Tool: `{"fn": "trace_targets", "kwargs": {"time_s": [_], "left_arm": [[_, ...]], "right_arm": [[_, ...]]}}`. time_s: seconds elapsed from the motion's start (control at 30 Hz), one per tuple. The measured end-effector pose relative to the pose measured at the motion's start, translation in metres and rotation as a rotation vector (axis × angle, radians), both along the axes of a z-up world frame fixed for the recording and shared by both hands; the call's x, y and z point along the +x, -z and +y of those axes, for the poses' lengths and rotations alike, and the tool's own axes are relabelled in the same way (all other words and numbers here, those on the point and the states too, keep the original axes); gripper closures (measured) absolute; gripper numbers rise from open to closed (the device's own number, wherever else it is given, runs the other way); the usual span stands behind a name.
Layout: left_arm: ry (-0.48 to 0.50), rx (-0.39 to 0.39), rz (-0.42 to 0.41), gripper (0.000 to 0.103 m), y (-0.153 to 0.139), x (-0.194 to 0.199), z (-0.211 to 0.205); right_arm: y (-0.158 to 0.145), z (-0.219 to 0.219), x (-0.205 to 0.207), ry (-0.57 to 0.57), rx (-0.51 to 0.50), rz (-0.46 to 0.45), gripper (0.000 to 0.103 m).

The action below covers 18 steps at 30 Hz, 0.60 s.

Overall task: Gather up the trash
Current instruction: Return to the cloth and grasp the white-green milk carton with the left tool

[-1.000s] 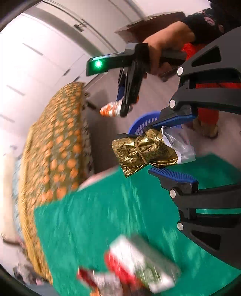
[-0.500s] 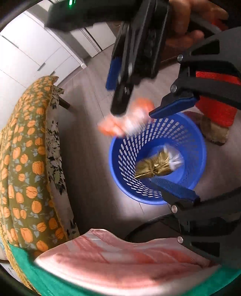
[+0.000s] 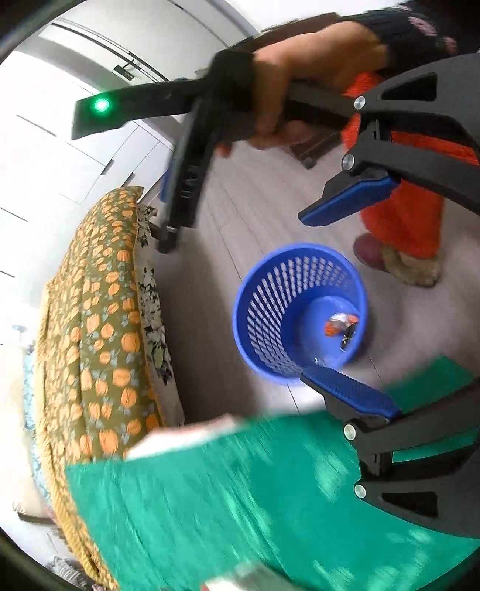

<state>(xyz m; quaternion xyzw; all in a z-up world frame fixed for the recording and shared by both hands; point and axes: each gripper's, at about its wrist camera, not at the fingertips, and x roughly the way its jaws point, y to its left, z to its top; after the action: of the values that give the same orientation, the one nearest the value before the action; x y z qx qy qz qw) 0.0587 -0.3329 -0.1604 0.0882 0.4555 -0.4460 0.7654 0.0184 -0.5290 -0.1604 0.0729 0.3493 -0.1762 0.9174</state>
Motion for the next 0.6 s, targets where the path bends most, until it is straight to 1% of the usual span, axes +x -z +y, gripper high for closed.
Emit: {"fn": "trace_targets", "kwargs": {"time_s": [0.07,0.13,0.17,0.23,0.27,0.43,0.47,0.53,0.6], "left_arm": [[-0.024,0.007,-0.035,0.023,-0.004,-0.004,0.032],[-0.064,0.016,-0.067,0.021,-0.007,-0.005,0.066],[-0.084,0.022,-0.08,0.02,-0.008,-0.005,0.081],[-0.123,0.032,-0.1,0.018,-0.009,-0.002,0.113],[-0.142,0.036,-0.109,0.016,-0.009,0.0,0.13],[-0.217,0.064,-0.159,0.013,-0.017,0.02,0.201],[-0.23,0.067,-0.165,0.013,-0.018,0.028,0.208],[-0.245,0.064,-0.182,0.012,-0.026,0.043,0.221],[-0.225,0.063,-0.201,0.009,-0.035,0.06,0.223]], "right_arm": [[-0.012,0.023,0.002,-0.022,-0.063,-0.037,0.022],[-0.021,0.042,0.005,-0.045,-0.089,-0.061,0.022],[-0.027,0.058,0.008,-0.069,-0.092,-0.08,0.022],[-0.032,0.08,0.011,-0.105,-0.083,-0.102,0.021],[-0.033,0.1,0.013,-0.133,-0.065,-0.114,0.021],[-0.027,0.17,0.02,-0.269,0.005,-0.099,0.02],[-0.023,0.186,0.022,-0.303,0.025,-0.091,0.02],[-0.018,0.205,0.023,-0.327,0.042,-0.08,0.02],[-0.011,0.218,0.025,-0.35,0.051,-0.064,0.02]]}}
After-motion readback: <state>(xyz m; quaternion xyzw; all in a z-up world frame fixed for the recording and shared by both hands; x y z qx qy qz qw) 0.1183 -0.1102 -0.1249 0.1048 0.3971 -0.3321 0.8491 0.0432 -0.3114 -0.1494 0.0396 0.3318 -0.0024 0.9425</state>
